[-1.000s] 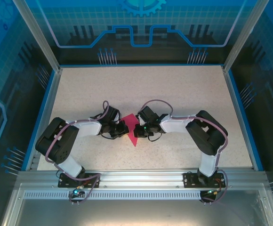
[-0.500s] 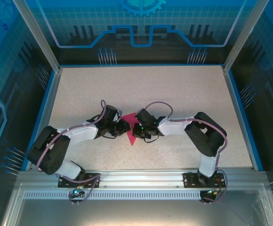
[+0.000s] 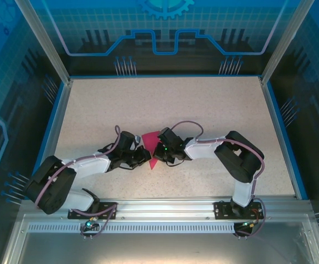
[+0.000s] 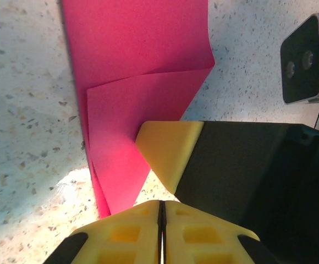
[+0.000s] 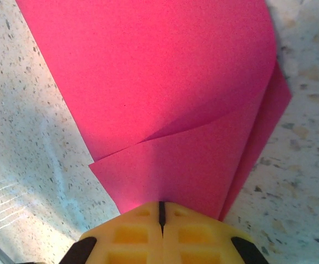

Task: Fold a paper plane with a square sheet of paper (pick it up from the middle)
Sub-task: Third fold the triangle at the center of the table.

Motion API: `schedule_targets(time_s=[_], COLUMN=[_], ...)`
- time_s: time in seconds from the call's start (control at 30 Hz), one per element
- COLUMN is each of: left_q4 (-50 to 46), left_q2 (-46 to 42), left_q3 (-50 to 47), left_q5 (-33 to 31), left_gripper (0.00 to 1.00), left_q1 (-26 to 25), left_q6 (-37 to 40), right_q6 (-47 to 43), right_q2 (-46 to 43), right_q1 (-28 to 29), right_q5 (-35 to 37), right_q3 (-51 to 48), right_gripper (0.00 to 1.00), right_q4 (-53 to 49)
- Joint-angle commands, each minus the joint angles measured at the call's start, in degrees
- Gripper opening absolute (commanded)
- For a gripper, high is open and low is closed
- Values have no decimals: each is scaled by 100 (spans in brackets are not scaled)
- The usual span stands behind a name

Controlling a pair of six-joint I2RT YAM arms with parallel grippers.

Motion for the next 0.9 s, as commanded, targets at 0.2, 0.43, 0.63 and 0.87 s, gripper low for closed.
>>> schedule_targets(time_s=[0.2, 0.43, 0.63, 0.87], left_q4=[260, -75, -456, -572], left_q2=[506, 827, 861, 850], left_q3=[59, 121, 183, 220], left_q5=[247, 164, -47, -86], left_gripper=[6, 6, 6, 5], left_q1=[-182, -195, -205, -197], left_q6=[-149, -61, 69, 122], right_q6=[144, -420, -1081, -1730], right_q2=[105, -107, -451, -454], right_q1=[-145, -207, -217, -309], right_q5=[-331, -487, -525, -500], right_q3=[-195, -72, -150, -135], right_gripper=[0, 0, 0, 0], right_q4=[293, 260, 162, -268])
